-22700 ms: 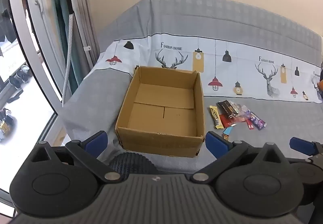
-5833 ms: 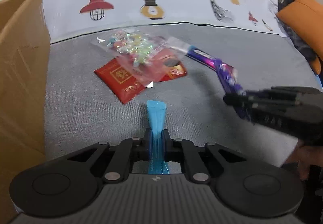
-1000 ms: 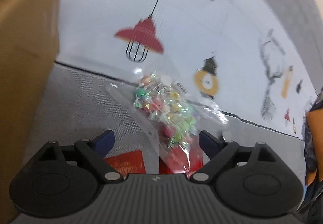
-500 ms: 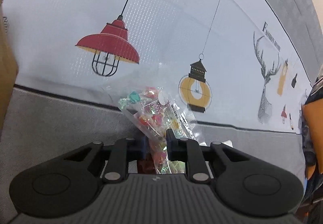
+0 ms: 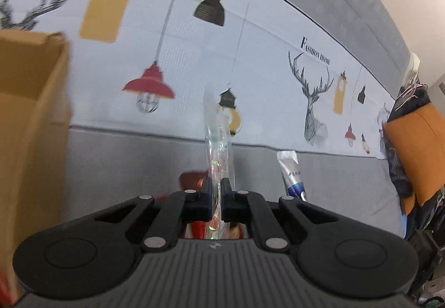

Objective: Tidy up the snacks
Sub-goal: 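Carry the candy bag and tube stick over the box and release both inside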

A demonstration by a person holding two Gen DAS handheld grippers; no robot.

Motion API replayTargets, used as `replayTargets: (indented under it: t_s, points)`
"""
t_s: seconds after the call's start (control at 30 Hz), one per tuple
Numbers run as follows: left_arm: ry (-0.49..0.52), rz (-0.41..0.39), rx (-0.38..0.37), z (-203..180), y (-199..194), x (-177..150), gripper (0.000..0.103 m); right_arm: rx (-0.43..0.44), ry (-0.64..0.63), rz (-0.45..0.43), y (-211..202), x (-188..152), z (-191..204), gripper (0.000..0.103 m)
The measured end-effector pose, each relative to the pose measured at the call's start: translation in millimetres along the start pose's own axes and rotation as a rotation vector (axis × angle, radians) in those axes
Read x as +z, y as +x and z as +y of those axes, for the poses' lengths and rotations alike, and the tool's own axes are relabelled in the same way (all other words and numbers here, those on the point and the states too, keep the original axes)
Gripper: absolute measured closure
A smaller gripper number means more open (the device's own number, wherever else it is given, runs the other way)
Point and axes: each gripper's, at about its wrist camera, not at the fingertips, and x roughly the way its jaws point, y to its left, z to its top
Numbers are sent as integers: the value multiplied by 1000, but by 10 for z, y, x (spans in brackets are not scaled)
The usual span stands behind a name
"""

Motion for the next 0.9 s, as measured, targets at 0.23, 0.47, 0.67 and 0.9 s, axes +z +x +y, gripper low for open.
replayTargets:
  t_s: [0.23, 0.47, 0.67, 0.9]
  points:
    - [105, -77, 8, -37, -883, -325, 98, 26, 15, -65, -726, -193, 595, 89]
    - [283, -249, 152, -30, -2014, -663, 98, 104, 0, -97, -1325, -341, 1390, 89]
    - [228, -335, 219, 220, -2949, -852, 98, 206, -62, -180, -1828, -154, 2226, 89]
    - [177, -461, 244, 456, -3739, -1001, 97, 317, -175, -273, -2245, 153, 3091, 89]
